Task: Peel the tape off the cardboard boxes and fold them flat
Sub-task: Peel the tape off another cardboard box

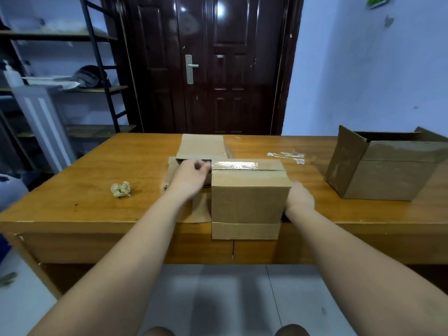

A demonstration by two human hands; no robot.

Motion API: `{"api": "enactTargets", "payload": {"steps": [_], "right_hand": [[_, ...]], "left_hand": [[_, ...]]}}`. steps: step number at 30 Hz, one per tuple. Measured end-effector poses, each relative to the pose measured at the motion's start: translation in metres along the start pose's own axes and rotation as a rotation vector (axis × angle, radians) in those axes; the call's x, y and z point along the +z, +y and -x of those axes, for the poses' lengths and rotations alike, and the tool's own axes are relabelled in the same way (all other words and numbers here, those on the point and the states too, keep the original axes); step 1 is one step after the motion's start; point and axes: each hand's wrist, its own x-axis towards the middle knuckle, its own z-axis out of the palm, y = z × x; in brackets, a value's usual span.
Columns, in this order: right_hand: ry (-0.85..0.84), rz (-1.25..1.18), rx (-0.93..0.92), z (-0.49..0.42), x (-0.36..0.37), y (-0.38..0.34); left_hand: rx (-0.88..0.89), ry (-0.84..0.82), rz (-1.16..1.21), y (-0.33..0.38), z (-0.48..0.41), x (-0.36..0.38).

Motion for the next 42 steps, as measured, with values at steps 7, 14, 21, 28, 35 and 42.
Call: {"api": "enactTargets", "payload": {"steps": [7,14,21,28,35,42], "right_hand": [[0.016,-0.024,0.029,-0.023,0.010,0.003],[0.001,-0.546,0.198,-0.042,0.005,0.000],[-0.326,-1.272,0.313,-0.038,-0.043,-0.020],[-0.204,-0.727,0.111,-0.024,-0.061,-0.033],[-0.100,-0.506,0.082,-0.024,-0.058,-0.032],[-0.017,-0.653,0.091,-0.022,-0.047,-0.032]], "left_hand": [[0.016,0.001,0.004,0.031,0.003,0.023],[-0.032,0.065,0.078,0.039,-0.011,0.036],[-0.150,0.065,0.168,0.037,-0.011,0.040],[-0.270,-0.001,0.290,0.033,-0.012,0.037],[-0.290,0.002,0.313,0.034,-0.011,0.037],[-0.328,-0.047,0.427,0.028,-0.013,0.034]]}}
